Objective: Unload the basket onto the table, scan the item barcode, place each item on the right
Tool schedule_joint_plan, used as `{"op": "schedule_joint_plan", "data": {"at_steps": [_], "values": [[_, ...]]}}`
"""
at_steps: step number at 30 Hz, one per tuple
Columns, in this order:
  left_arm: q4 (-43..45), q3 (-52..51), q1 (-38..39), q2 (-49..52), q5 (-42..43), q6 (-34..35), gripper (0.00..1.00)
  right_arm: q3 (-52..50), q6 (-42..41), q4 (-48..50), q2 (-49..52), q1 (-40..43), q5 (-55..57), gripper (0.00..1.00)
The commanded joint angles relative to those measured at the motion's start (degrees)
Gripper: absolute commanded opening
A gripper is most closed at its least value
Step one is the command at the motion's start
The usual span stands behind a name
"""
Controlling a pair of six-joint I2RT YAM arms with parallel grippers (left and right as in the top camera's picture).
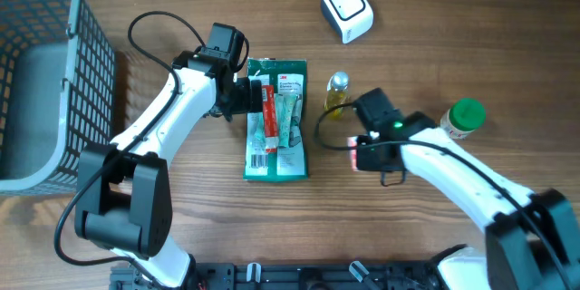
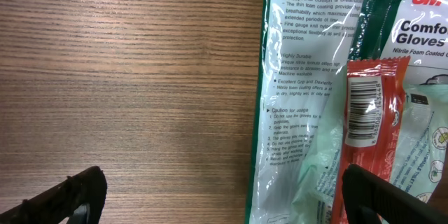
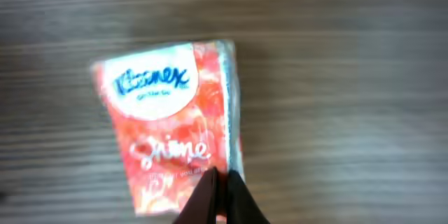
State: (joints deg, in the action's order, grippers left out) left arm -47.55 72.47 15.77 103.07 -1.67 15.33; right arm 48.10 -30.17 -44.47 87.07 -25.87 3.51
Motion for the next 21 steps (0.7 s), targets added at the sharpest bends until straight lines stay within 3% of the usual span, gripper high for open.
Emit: {"op": "schedule_joint_plan", "data": {"at_steps": [1,4,6,11,15,21], "values": [[0.0,-0.3,0.2,-0.9,-0.3,0.1,1.00,-0.3,1.0,-2.2,-5.6,1.4,2.9,0.13],[0.0,-0.3,0.2,-0.9,-0.3,0.1,1.00,0.1,5.5,-2.4,-9.0,1.4,3.0,0.38],[0.0,-0.3,0.2,-0.9,-0.4,0.1,1.00,1.3,6.0,-2.8,-9.8,1.4,2.7,0.47],[0.0,-0.3,0.2,-0.9,-0.3,0.1,1.00,1.9,5.9,-0.4,-9.7,1.4,-6.7,0.46],[0.0,-0.3,0.2,-0.9,-0.3,0.1,1.00,1.7,3.0,-0.3,-9.3,1.3,-7.0,0.40],[0.0,-0.3,0.2,-0.9,-0.3,0.1,1.00,1.7,3.0,0.5,-5.3,1.3,-6.7,0.37]]}}
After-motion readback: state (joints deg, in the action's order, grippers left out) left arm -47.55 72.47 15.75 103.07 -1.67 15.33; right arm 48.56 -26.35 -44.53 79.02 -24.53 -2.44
